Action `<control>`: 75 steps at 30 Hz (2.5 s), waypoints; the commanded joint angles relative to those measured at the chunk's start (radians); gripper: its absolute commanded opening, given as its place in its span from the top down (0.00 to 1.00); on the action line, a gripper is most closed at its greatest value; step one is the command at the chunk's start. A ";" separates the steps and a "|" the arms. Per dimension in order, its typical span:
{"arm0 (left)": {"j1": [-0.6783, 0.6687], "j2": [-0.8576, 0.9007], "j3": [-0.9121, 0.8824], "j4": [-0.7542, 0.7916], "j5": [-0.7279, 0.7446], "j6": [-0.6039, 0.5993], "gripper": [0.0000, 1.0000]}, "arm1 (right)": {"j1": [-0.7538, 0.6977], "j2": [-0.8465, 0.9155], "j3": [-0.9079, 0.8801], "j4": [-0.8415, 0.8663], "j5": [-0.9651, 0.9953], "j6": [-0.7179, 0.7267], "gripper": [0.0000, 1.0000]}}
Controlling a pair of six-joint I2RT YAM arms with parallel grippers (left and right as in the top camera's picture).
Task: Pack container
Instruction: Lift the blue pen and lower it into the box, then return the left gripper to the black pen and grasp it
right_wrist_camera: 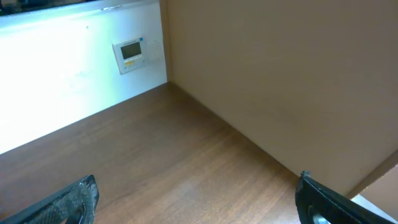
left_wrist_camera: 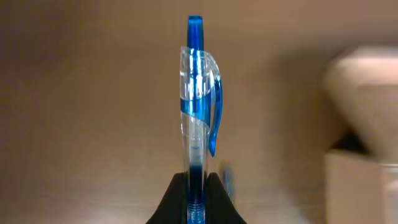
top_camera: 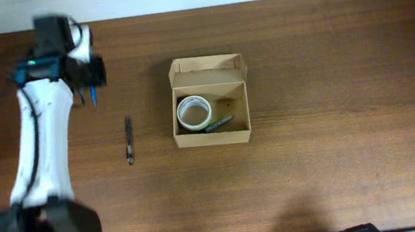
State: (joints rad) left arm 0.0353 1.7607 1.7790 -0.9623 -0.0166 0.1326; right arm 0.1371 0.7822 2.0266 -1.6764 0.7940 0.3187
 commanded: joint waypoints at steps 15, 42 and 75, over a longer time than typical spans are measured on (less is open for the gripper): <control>-0.607 0.059 0.093 -0.087 0.103 0.693 0.98 | -0.006 -0.005 0.185 0.027 -0.092 -0.053 0.01; -0.635 0.394 0.071 -0.307 0.125 0.763 0.99 | -0.006 -0.005 0.186 0.019 -0.092 -0.052 0.01; -0.208 0.219 0.601 -0.458 -0.143 -0.213 0.56 | 0.032 -0.005 0.186 0.004 -0.095 -0.052 0.01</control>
State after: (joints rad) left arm -0.2485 1.9476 2.4199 -1.3678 -0.2016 0.1154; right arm 0.1566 0.7746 2.2116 -1.6730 0.7086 0.2756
